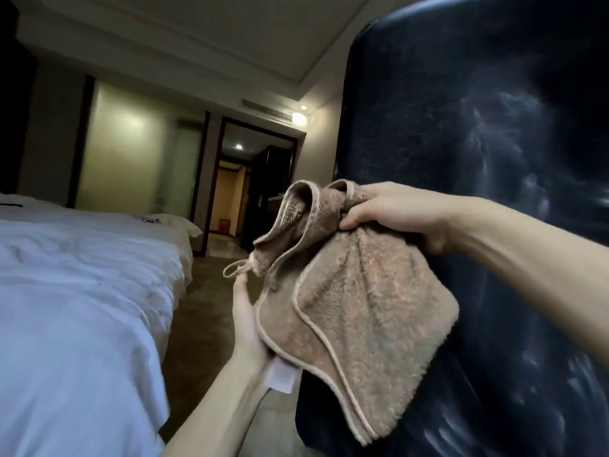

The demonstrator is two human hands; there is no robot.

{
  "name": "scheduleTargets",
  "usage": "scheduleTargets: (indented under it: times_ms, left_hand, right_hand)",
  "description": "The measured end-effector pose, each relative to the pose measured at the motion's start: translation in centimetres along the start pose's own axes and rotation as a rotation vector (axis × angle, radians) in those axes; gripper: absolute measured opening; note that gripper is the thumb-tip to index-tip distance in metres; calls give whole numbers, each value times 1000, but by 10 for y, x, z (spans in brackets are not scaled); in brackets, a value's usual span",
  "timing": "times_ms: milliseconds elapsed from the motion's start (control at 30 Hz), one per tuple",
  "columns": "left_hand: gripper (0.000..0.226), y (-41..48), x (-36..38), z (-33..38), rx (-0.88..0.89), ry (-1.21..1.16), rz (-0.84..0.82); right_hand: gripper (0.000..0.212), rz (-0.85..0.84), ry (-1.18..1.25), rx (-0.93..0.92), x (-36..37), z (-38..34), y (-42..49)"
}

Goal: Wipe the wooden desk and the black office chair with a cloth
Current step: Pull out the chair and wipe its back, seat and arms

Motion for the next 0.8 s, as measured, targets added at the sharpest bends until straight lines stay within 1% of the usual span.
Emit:
scheduleTargets:
  times_ms: [67, 100, 167, 233, 267, 300, 333, 367, 400, 433, 467, 533, 567, 600, 667, 733, 767, 800]
  left_hand:
    - [76, 0, 2, 6, 47, 78, -10]
    - [80, -2, 6, 12, 66, 122, -40]
    - [90, -6, 15, 17, 7, 139, -103]
    - [95, -14, 24, 22, -13, 168, -210]
    - [94, -17, 30, 22, -6, 206, -249]
    - [91, -19, 34, 21, -12, 264, -248]
    - [86, -21, 38, 18, -18, 337, -219]
    - [77, -22, 41, 18, -14, 393, -176]
    - [68, -22, 43, 18, 3, 426, -131]
    - [62, -22, 44, 19, 18, 437, -71]
    - [63, -20, 42, 20, 25, 424, -4]
    - [65, -18, 34, 26, 45, 371, 112]
    - [62, -18, 30, 29, 51, 371, 145]
    - [55, -19, 29, 31, 56, 380, 162]
    - [35, -20, 27, 31, 79, 385, 173]
    - [14, -21, 29, 30, 140, 427, 179]
    - [12, -22, 31, 30, 172, 460, 181]
    - [12, -21, 32, 30, 201, 484, 178]
  right_hand:
    - [16, -13, 53, 112, 2, 20, 3]
    - [17, -11, 64, 161, 4, 28, 3]
    - [21, -1, 85, 215, 7, 38, 2]
    - [13, 23, 42, 186, 8, 37, 2]
    - [16, 52, -5, 156, 6, 33, 2]
    - [30, 79, -52, 121, 5, 29, 1]
    - [45, 92, -100, 97, 5, 26, 0]
    - [52, 92, -131, 82, 5, 25, 0]
    - [49, 86, -134, 64, 7, 22, -1]
    - [35, 64, -108, 55, 10, 21, -1]
    - [25, 31, -64, 58, 16, 19, -5]
    - [56, -54, 35, 126, 24, 21, -12]
    - [66, -109, 71, 164, 29, 24, -15]
    - [70, -172, 96, 197, 36, 27, -19]
    - [68, -306, 154, 279, 53, 37, -25]
    - [55, -423, 201, 302, 73, 45, -32]
    - [48, -443, 224, 294, 78, 48, -34]
    - [40, -427, 257, 291, 81, 52, -35]
Point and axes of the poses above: each hand's wrist, its own y-axis towards the middle knuckle, its own x-axis out of the palm, z = x × y, the point moved 6 cm from there along y, towards the middle knuckle, and after that the axes turned 6 degrees about y, right-handed, at the moved point
